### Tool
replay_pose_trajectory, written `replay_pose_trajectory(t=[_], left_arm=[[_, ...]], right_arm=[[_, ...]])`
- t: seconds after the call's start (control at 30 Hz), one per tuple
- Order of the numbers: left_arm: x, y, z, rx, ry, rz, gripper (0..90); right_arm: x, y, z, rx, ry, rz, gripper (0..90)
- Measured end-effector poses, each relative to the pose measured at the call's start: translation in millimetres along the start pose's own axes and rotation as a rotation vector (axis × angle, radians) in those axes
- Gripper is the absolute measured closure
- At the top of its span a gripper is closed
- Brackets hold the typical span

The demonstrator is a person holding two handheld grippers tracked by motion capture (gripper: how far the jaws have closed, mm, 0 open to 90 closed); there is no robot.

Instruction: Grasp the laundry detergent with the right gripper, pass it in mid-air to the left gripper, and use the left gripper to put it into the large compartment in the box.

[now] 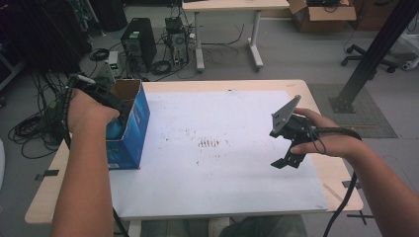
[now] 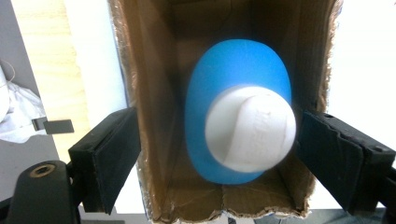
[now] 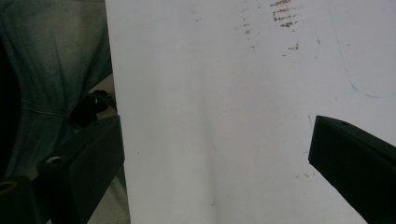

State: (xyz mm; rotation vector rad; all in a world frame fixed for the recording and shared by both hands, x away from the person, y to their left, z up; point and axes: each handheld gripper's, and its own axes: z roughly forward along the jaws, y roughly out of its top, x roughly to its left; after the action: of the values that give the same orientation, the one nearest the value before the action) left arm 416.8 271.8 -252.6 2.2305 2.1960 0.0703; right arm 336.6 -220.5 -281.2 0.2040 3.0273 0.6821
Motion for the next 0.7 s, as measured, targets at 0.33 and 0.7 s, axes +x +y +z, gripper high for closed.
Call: replay_pose_trajectory(t=[0.33, 0.7], left_arm=[[1.7, -3.2, -3.9, 0.001, 0.011, -0.006, 8.2], [-5.4, -6.0, -23.8, -0.015, 0.013, 0.026, 1.1]], right_arm=[[1.3, 0.0, 0.0, 0.0, -0.001, -0.004, 3.4], [2.7, -0.5, -4.0, -0.006, -0.009, -0.004, 3.3]])
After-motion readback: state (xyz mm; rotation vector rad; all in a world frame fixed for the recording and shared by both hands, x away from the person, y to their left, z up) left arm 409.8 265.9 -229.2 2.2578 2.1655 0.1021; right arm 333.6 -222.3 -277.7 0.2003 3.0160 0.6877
